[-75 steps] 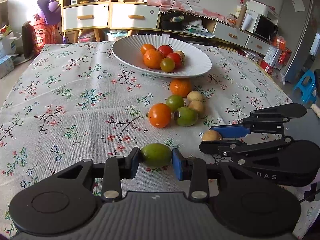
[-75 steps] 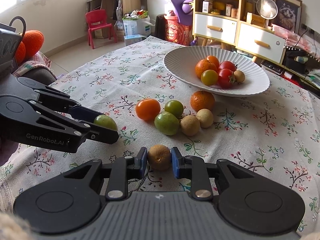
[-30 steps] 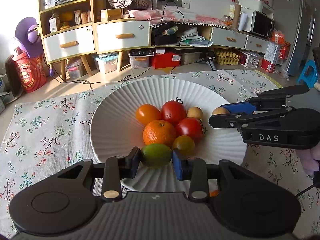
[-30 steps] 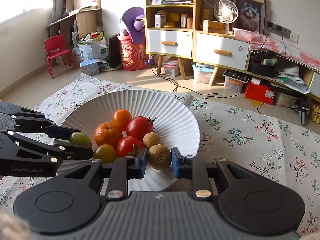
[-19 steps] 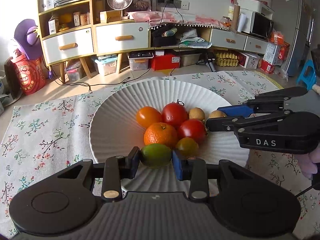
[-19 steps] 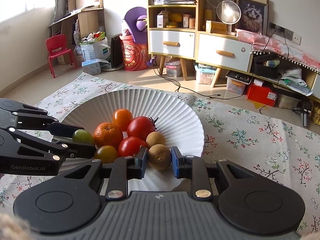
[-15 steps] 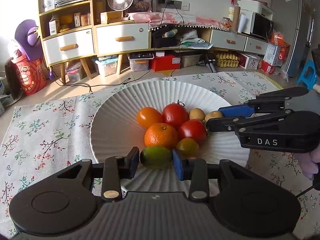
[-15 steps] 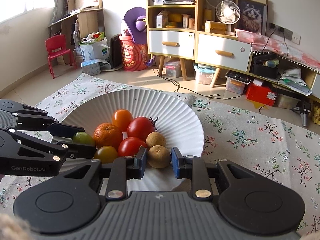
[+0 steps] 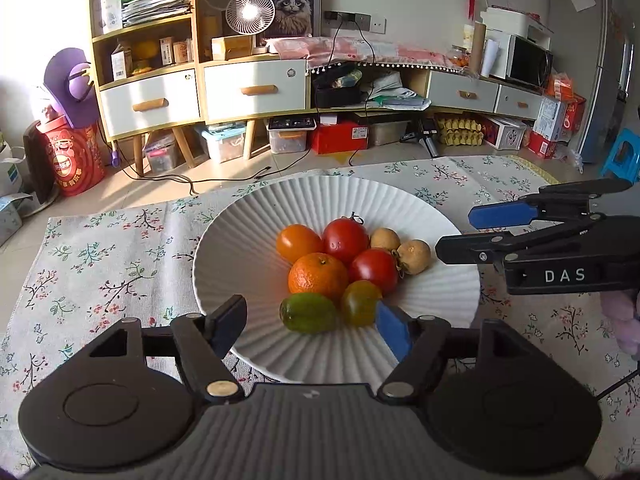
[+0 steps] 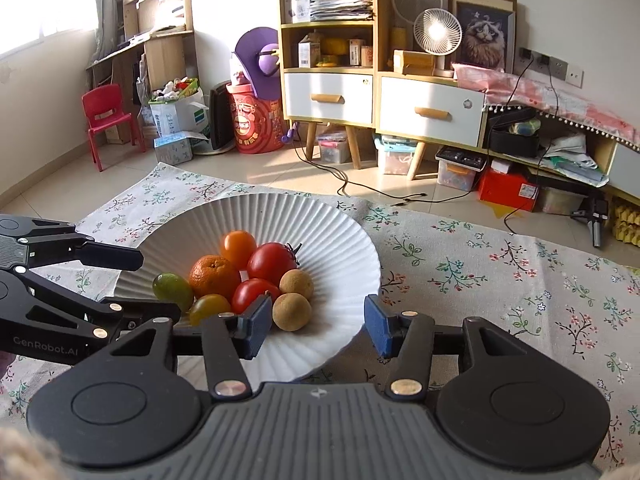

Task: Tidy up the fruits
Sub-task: 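Open both grippers to release the fruits into the bowl, then withdraw both open grippers from the bowl toward the remaining fruits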

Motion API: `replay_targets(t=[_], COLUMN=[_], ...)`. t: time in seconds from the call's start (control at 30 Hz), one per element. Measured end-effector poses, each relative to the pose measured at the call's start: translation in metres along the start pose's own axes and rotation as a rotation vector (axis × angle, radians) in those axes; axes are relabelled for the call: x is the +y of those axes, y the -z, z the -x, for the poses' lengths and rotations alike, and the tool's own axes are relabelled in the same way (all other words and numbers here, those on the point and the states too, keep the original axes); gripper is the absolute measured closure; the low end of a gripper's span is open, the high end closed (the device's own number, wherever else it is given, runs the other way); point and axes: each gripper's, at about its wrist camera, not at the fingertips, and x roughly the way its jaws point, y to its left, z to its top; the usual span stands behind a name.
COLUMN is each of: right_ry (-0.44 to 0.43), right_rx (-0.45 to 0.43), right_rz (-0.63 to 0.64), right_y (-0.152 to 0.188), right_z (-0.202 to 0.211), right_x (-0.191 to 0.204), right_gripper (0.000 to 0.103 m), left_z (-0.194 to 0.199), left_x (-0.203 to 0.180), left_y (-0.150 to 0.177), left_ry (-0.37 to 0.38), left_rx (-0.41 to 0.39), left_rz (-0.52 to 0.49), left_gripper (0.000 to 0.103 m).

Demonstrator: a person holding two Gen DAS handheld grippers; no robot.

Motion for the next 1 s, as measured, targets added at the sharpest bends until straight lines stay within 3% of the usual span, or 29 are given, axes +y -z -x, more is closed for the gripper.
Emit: replay_targets(t=[0.67,1.0], right_ry=[0.009,0.005], right_rx=[0.02,0.056], right_rz=[-0.043,-0.071], right_y=[0.018,0.037], right_z=[0.04,0.052], right_x=[0.008,0.018], right_gripper=[0.026,0.01], left_z=[0.045,0.06], left_x=[-0.006,-0.004], left_y=[0.023,0.048], left_ry=[-0.056,-0.106], left_rx=[0.011,0.066], left_rz=[0.065,0.11], left_gripper=[0.012,0.01])
